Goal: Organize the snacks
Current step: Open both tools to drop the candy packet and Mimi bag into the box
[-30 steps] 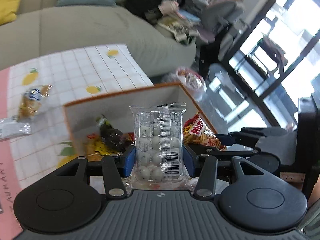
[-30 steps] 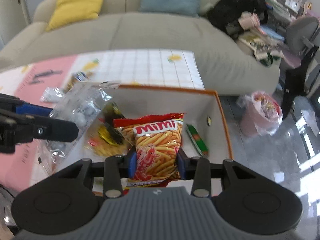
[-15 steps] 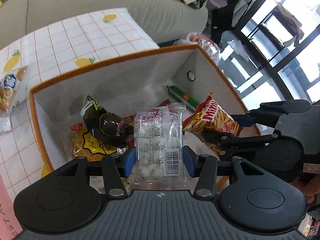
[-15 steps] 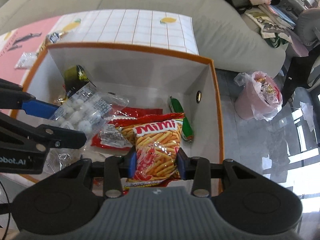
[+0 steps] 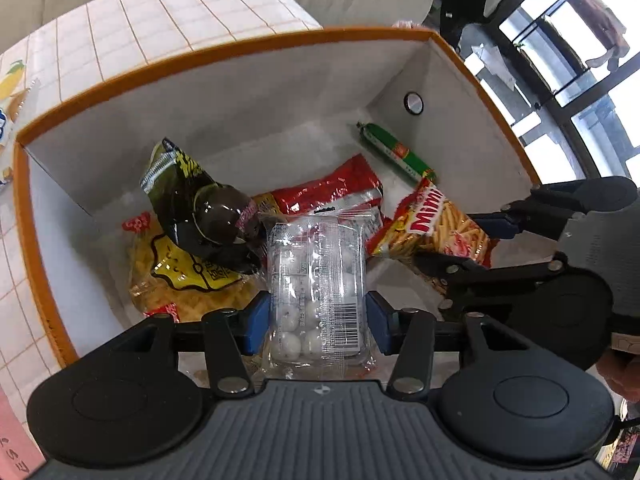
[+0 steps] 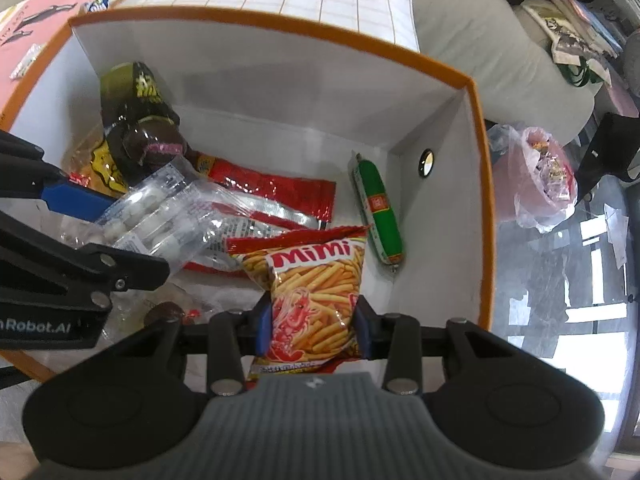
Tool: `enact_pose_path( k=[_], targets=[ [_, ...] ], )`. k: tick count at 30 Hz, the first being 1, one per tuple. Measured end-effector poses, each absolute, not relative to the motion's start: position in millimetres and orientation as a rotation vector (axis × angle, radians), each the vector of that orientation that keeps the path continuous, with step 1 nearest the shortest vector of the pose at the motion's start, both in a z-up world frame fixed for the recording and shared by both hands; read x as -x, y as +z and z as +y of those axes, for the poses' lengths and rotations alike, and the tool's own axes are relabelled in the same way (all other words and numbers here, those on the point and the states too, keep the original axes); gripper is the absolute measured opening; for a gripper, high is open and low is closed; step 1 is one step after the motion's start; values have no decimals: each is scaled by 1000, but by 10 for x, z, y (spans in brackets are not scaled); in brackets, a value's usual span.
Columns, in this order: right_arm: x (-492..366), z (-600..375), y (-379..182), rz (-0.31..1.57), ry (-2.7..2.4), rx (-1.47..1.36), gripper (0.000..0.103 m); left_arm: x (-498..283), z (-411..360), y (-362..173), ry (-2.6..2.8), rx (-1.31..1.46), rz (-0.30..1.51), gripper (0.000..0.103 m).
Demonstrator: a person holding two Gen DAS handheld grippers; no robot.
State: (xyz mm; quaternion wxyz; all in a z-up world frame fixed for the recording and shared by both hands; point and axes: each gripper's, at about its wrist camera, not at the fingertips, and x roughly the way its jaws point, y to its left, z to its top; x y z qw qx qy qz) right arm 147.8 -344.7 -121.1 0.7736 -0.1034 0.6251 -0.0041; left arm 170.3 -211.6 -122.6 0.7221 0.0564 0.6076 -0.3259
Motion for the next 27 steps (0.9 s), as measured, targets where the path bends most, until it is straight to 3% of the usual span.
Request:
enact_pose_path(
  k=[10,20,27],
  targets=[
    [-1518,-3409,-1298,1379,3,242,41,-1692,-2152,-1217,-710,-167,1352,62],
    [-1492,-3355,-1136,1374,-3,259,59,-1636,-2056,-846,-691,-149,1268,71],
    [-1400,-3311,-863,1322,-23,222,76,-1502,-1959,-497,-677,-167,1181,72]
  ],
)
